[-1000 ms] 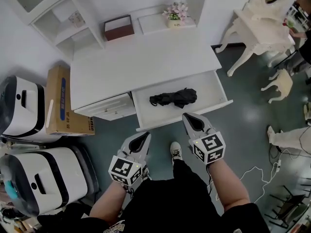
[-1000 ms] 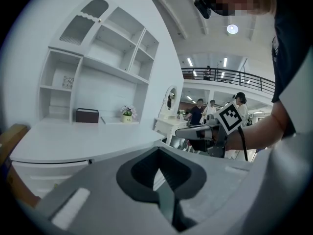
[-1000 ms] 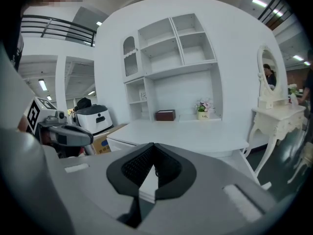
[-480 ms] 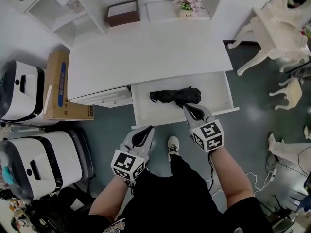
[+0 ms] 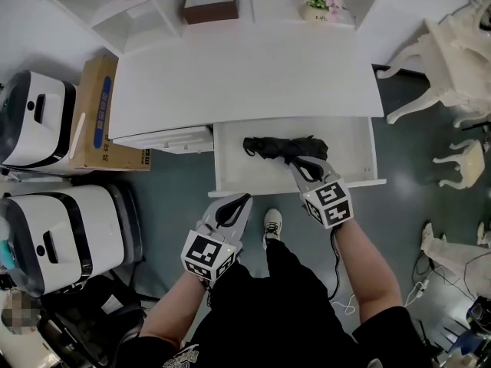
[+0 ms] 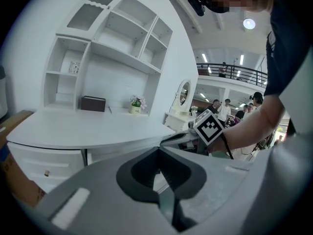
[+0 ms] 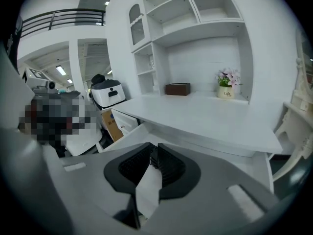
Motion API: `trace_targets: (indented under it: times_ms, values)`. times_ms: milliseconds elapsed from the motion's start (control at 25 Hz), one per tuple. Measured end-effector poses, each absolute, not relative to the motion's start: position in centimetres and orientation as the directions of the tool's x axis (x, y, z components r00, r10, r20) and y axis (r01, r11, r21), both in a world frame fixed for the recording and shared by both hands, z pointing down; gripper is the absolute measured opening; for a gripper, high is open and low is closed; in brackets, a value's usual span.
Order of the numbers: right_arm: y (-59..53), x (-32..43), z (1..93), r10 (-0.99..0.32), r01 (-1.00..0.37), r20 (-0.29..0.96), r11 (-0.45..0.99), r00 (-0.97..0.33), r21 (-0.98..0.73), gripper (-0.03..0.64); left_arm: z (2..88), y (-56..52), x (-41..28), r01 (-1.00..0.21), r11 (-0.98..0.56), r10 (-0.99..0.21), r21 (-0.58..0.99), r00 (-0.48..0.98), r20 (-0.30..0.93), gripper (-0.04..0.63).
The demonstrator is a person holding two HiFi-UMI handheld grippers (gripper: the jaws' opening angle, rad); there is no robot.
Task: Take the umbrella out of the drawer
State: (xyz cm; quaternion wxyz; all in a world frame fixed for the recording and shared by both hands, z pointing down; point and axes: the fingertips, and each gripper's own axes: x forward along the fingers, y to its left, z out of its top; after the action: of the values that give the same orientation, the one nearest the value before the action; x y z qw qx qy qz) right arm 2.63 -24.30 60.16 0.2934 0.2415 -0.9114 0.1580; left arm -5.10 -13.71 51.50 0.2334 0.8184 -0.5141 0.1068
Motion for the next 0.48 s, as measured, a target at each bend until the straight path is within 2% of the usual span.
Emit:
trace_targets:
  times_ms: [160, 480]
  values:
    - [-24.8, 2.2, 62.2, -0.298, -0.482, 0.662, 0.869, -0.688, -0.110, 0.136, 52.1, -13.6, -4.9, -0.892, -0.352, -0.788, 0.283, 0.445, 0.425, 0.002]
    - [-26.3, 1.7, 66.7, -0.212, -0.339, 0.796, 0.941, -0.567, 0.010, 0.219, 53.2, -13.3, -4.1, -0.885, -0.352, -0.776, 0.305, 0.459, 0.434, 0.002]
